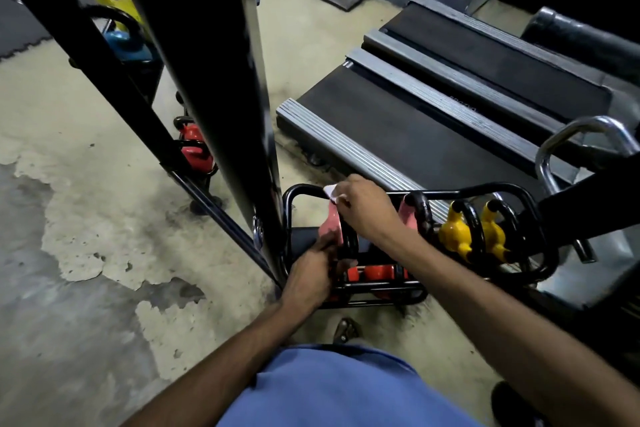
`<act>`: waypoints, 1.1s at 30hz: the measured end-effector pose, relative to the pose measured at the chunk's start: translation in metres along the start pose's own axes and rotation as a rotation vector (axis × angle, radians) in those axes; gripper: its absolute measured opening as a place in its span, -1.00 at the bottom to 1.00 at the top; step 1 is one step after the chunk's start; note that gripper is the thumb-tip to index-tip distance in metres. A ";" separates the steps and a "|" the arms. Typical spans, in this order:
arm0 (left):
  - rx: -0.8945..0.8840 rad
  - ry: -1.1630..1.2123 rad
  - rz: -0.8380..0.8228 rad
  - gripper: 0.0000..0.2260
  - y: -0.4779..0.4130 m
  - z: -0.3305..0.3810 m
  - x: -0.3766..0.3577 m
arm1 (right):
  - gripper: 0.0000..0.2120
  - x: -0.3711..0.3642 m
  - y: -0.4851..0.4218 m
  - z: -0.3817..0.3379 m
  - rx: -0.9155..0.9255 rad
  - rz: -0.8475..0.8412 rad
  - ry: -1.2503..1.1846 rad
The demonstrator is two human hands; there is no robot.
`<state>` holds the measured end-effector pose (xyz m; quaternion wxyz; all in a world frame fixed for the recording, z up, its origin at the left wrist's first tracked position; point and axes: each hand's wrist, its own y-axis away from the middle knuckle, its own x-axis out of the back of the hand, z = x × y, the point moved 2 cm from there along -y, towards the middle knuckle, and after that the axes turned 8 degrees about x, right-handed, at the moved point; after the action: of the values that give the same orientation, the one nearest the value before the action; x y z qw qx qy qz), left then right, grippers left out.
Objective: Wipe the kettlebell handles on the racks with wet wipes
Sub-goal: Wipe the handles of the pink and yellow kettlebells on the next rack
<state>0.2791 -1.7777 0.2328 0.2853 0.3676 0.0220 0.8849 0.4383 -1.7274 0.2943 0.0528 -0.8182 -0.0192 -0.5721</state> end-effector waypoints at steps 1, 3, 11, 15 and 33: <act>-0.024 -0.013 0.002 -0.70 -0.001 0.000 0.001 | -0.84 -0.005 0.008 0.004 -0.134 0.125 -0.137; -0.045 -0.038 -0.014 -0.70 -0.001 -0.004 0.002 | -0.90 -0.020 0.020 0.009 -0.415 0.241 -0.467; -0.034 -0.155 -0.022 -0.68 -0.008 -0.007 0.005 | -0.66 -0.020 0.021 -0.023 -1.136 0.202 -1.772; -0.083 -0.135 -0.049 -0.70 -0.009 -0.011 0.003 | -0.72 -0.021 0.030 -0.022 -0.962 0.518 -1.461; -0.075 -0.104 -0.128 -0.44 -0.006 -0.008 0.012 | -0.92 -0.025 0.042 -0.018 -0.581 0.463 -0.678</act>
<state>0.2695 -1.7654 0.2333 0.3555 0.3998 -0.0025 0.8448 0.4174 -1.7707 0.2744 -0.0611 -0.9217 0.3069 -0.2293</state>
